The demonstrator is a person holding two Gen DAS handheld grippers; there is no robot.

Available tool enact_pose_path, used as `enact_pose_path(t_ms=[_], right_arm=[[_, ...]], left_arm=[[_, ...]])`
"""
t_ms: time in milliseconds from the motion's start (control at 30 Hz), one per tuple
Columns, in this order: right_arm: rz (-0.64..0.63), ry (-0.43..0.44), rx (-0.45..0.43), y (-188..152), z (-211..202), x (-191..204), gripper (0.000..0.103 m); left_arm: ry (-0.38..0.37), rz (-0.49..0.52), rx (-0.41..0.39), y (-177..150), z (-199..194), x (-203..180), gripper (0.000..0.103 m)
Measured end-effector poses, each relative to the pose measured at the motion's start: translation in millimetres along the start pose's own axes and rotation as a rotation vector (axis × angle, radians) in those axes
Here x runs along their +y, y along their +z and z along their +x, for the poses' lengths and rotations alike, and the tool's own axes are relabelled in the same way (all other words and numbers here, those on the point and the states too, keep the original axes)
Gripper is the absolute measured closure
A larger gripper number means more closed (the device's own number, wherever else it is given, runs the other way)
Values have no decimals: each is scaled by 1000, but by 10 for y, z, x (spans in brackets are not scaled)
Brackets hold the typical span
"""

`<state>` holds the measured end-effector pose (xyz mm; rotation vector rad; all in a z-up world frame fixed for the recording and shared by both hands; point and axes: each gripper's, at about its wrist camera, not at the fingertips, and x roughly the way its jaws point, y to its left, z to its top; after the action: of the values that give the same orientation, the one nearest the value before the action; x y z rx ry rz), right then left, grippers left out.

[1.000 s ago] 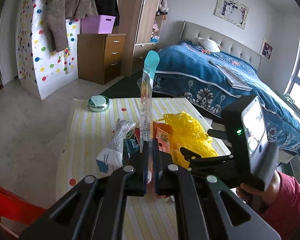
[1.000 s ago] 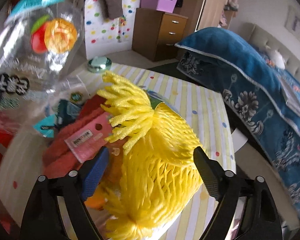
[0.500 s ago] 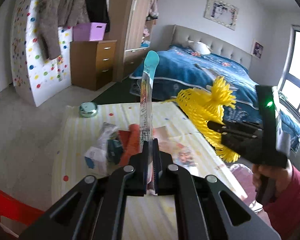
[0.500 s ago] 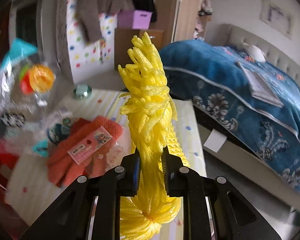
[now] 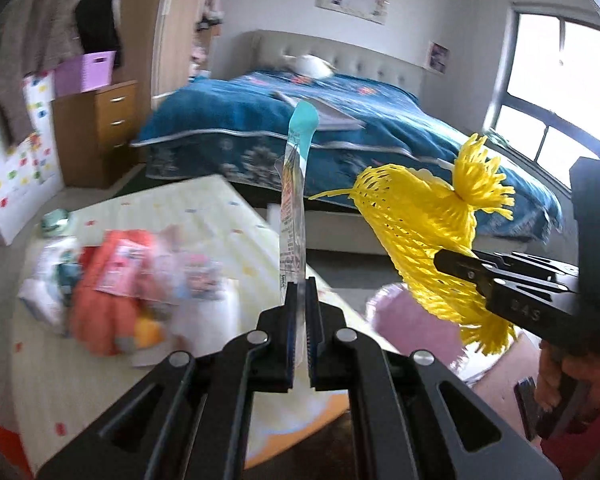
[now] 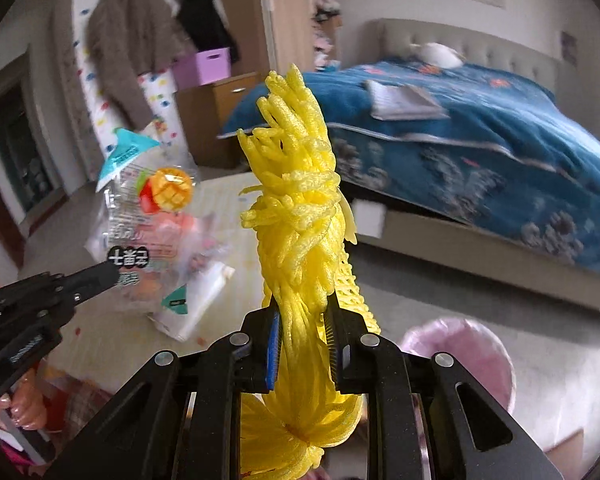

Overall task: Collect trash
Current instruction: 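Carry the net and bag to the wastebasket and release them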

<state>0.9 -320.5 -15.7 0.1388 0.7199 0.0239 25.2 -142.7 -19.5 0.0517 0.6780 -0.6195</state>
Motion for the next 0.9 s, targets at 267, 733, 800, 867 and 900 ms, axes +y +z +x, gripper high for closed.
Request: enact_pose_path(t_ms=[267,733,800,867,900], right_arm=[[147,-121,13,-459,-321,-733,81],[316,-222,102,-813,-102,-1772,80],[327,-219,113,-824,-28,-1877,80],[344,-221,131,-829,76,-1985,79],[349,-221,137,-830,106,-2003,78]], left_arm=[[-116,110,45,-63,476,-813,101],[-247,193,134,0,1367,-1546,101],[-259,194,146,43,1491,-1588,100],[-264,193,150,67,1555,-1617,100],[-270,195,156,83,1608,-1635,100]])
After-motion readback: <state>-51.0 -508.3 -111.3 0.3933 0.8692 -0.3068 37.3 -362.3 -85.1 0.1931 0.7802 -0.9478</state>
